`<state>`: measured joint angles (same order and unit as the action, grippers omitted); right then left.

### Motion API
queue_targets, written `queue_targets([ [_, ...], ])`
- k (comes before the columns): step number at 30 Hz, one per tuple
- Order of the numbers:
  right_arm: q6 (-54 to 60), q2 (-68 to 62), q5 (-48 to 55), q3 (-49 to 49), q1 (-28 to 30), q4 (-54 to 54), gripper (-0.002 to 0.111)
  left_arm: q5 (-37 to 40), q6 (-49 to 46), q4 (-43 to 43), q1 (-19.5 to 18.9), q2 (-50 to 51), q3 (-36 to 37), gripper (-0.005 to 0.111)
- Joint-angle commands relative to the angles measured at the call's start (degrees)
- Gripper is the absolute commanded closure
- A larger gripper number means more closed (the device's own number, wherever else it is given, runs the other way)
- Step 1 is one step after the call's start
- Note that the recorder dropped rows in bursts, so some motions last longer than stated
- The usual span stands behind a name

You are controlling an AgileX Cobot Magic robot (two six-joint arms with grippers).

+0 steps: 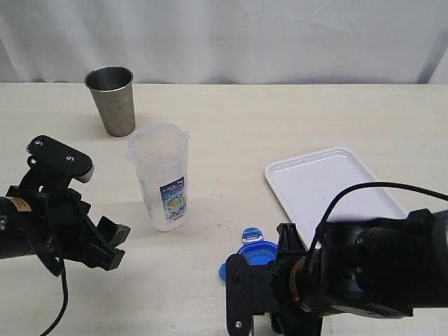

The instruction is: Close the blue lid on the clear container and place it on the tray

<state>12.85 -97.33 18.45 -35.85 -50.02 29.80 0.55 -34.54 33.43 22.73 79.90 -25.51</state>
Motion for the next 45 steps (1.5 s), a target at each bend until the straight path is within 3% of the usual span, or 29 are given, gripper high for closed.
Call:
queue_targets([
  [1, -5.2, -0.1, 0.1, -0.1, -0.1, 4.5, 0.07, -0.2, 0.2, 0.1, -0.1, -0.4, 0.2, 0.04],
  [6, -5.2, -0.1, 0.1, -0.1, -0.1, 4.2, 0.074, -0.1, 0.2, 0.1, -0.1, -0.4, 0.2, 0.04],
  [14, -5.2, -0.1, -0.4, -0.1, -0.1, 4.2, 0.104, -0.1, 0.2, 0.1, -0.1, -0.4, 0.2, 0.04],
  [45, -9.1, 11.5, 26.0, -20.7, 0.0, -4.0, 0.104, 0.0, 0.2, 0.1, -0.1, -0.4, 0.2, 0.04],
])
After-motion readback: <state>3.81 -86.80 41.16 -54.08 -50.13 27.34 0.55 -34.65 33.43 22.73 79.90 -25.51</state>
